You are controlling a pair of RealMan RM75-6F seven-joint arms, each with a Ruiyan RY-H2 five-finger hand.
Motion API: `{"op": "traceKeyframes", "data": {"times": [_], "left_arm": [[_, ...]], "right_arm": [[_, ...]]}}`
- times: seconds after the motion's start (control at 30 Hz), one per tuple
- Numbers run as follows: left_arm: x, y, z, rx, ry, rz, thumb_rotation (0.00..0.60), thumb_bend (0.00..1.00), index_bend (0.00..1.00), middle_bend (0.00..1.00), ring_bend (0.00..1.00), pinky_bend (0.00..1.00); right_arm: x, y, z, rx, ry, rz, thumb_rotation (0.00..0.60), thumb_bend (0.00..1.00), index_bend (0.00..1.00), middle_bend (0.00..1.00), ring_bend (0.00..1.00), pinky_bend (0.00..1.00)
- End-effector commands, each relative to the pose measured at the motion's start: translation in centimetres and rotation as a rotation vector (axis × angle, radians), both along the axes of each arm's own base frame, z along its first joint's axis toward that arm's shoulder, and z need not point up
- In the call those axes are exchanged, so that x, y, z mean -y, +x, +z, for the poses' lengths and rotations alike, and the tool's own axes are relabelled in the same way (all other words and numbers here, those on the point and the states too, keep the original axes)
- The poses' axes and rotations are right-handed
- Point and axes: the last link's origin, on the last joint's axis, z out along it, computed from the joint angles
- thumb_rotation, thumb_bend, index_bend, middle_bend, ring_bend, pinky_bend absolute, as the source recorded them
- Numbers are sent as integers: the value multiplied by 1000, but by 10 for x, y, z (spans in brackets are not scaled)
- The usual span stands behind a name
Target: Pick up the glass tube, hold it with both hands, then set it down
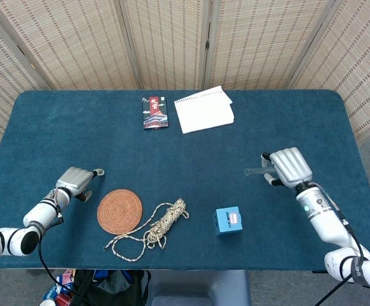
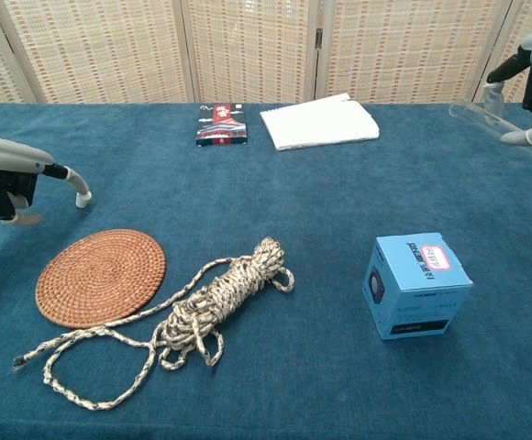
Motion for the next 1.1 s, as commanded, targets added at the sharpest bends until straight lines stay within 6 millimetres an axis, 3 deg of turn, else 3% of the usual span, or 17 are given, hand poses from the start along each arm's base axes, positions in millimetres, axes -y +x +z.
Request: {"op": "traceKeyframes", "data": {"times": [0.03,0.4,0.57,0.67,0.83,1.1], "left_arm": [[0,-1,2,2,4,6,600,452,109,953,973,979],[0,1,13,37,45,9,599,452,109,951,969,979],[-2,10,16,159,158,-37,600,442,120,888,889,960],[-4,10,13,180,211,-103,600,422,155,864,865,950],[-13,7,1,157,220,-149,600,360,230,914,934,961],[-26,1,-14,84,208,-154,600,295,334,934,952,985]], "right_arm": [[0,0,0,0,0,-1,600,607,846,1000,1000,1000],[-1,0,2,2,-10,-1,600,607,846,1000,1000,1000],[-3,0,4,10,-13,-2,600,607,846,1000,1000,1000],[-4,0,4,10,-11,-3,600,607,846,1000,1000,1000],[-5,0,3,6,-11,-5,600,607,846,1000,1000,1000],[-4,-2,1,6,-10,-15,600,607,846,1000,1000,1000]]}}
